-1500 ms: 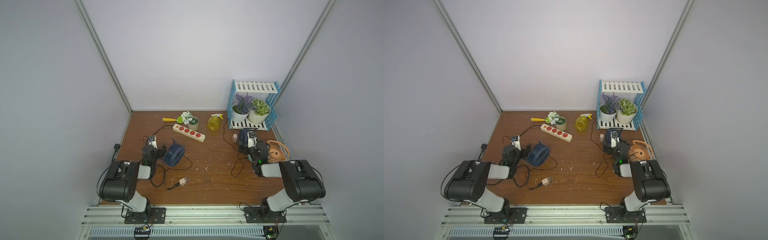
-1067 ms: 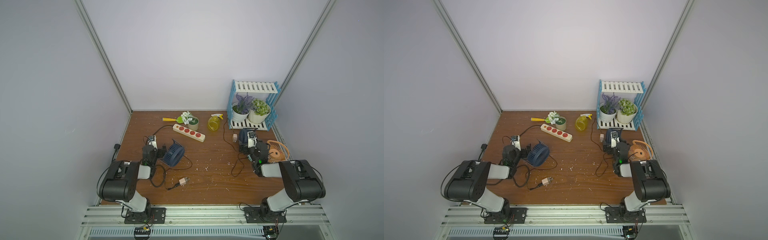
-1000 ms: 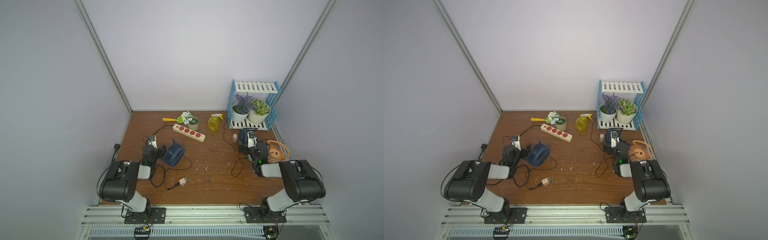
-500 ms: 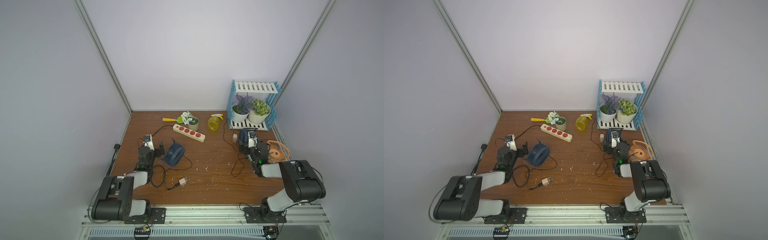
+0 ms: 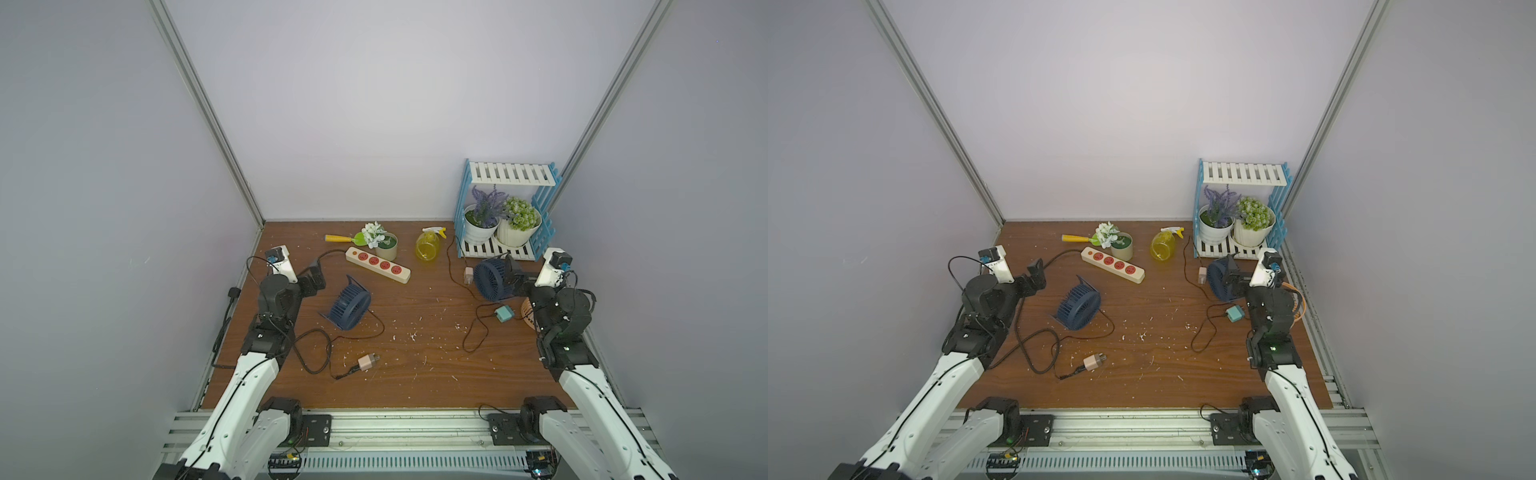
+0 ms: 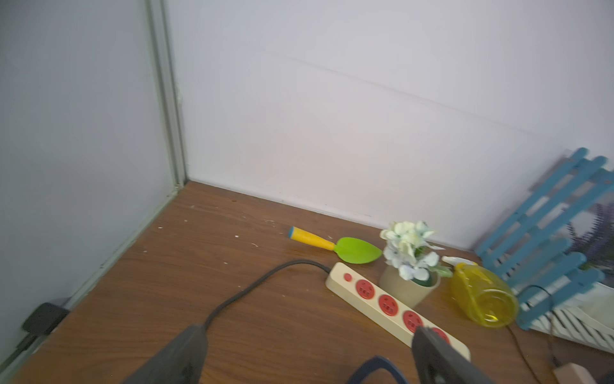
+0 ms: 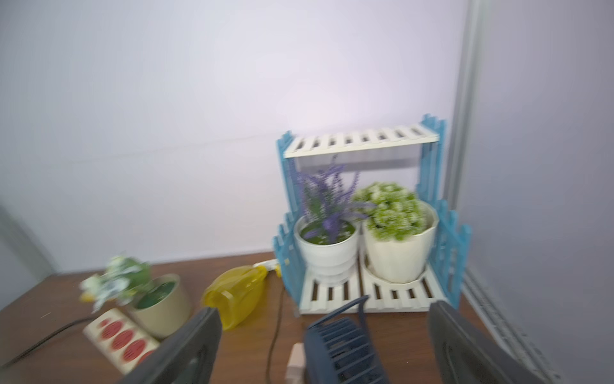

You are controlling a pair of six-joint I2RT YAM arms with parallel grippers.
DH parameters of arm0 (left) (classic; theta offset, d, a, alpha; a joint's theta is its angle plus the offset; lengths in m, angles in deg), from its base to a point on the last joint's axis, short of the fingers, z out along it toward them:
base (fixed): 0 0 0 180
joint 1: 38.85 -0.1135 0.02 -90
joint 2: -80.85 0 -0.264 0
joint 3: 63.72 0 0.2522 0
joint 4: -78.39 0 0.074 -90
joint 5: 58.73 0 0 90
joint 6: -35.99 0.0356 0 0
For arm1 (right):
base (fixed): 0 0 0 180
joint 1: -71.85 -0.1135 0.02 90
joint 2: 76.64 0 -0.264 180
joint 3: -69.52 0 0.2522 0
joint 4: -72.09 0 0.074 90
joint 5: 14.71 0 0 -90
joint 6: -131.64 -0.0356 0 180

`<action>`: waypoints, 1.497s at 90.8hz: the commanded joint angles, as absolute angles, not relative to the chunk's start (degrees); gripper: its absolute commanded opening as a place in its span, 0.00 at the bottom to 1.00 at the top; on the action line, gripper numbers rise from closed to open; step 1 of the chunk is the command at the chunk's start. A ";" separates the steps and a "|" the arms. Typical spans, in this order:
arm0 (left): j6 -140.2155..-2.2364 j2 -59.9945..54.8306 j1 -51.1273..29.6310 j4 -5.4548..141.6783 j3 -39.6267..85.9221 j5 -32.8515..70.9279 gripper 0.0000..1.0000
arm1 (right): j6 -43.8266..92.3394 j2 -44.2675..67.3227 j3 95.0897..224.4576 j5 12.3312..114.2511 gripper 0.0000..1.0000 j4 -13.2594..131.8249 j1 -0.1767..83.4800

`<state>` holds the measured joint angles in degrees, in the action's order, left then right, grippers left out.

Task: Plug the desk fan into the power strip
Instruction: Pick up the plug from the center of the board.

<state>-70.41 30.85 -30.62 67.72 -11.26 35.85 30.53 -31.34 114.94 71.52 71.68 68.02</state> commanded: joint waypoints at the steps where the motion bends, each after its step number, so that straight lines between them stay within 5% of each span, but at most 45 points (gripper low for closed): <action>1: -73.83 30.52 -25.49 54.22 -7.18 31.80 0.99 | 29.59 -27.75 118.95 55.83 1.00 58.31 60.96; 30: -82.84 36.70 -19.60 44.45 -11.67 29.30 0.99 | 43.44 -10.84 122.91 60.12 0.97 62.81 23.00; 47: -89.01 42.46 -19.60 39.06 -16.65 30.62 0.99 | 48.77 2.61 123.43 58.79 0.96 72.84 11.79; 94: -99.36 49.12 -19.58 28.68 -22.47 31.19 0.99 | 58.09 25.93 134.35 57.70 0.85 72.81 7.39; 115: -99.95 47.86 -19.60 27.57 -22.68 30.43 0.99 | 59.31 27.80 135.83 59.45 0.58 68.43 7.48; 136: -99.66 47.86 -19.58 27.49 -22.45 30.01 0.99 | 60.29 27.92 135.10 59.92 0.48 66.35 7.49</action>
<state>-99.44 47.85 -20.00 28.62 -22.76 30.38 59.20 26.95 135.27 59.00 69.53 7.54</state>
